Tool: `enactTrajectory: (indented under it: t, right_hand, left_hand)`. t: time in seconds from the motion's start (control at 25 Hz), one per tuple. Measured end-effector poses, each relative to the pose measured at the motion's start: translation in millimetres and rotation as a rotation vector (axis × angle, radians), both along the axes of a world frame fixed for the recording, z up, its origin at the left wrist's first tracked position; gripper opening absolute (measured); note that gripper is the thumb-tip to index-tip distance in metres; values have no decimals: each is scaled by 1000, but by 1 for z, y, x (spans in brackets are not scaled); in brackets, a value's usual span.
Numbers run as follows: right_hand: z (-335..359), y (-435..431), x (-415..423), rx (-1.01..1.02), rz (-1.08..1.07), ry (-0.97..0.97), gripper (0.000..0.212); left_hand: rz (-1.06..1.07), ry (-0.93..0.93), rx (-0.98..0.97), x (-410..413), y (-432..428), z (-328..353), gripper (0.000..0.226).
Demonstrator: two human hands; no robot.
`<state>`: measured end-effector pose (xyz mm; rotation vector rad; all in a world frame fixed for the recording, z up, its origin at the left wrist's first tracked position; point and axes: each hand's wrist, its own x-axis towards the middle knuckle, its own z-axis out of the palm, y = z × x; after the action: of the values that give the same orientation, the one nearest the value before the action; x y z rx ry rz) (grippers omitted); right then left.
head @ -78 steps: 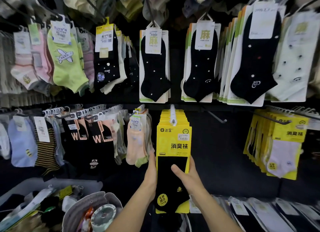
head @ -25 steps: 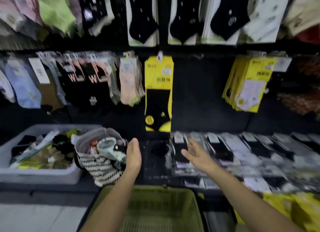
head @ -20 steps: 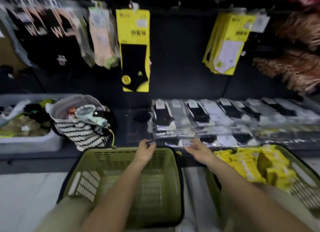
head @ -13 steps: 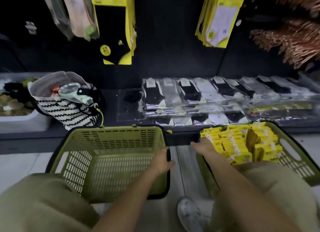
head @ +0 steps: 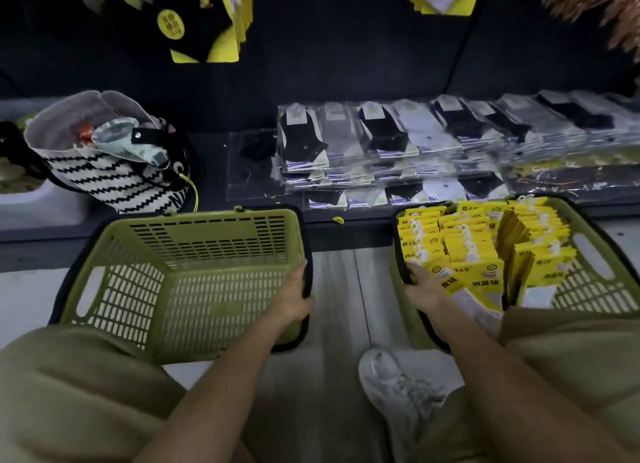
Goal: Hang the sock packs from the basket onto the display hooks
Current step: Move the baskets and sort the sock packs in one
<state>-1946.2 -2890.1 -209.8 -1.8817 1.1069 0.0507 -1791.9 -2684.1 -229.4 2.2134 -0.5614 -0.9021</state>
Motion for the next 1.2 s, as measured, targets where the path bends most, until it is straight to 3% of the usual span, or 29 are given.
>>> enactTrajectory:
  t: [0.16, 0.32, 0.4, 0.56, 0.68, 0.84, 1.04, 1.2]
  right_hand:
    - [-8, 25, 30, 38, 54, -40, 61]
    - [-7, 60, 59, 241, 120, -186, 71]
    - [-5, 74, 72, 265, 197, -187, 69]
    - [10, 93, 86, 140, 270, -188, 52]
    - [23, 92, 84, -97, -16, -214, 33]
    - [11, 75, 48, -272, -224, -22, 30]
    - [-16, 58, 22, -329, 70, 157, 50]
    - [-23, 49, 24, -407, 65, 168, 33]
  left_hand:
    - [156, -30, -5, 19, 41, 4, 74]
    - [328, -74, 34, 38, 77, 16, 67]
    - [407, -174, 106, 42, 77, 22, 59]
    - [333, -311, -7, 28, 29, 36, 54]
    - [241, -252, -83, 8, 4, 39, 52]
    - [213, -121, -53, -12, -5, 28, 52]
    - [138, -120, -123, -31, -31, 16, 45]
    - [180, -175, -52, -37, -48, 8, 49]
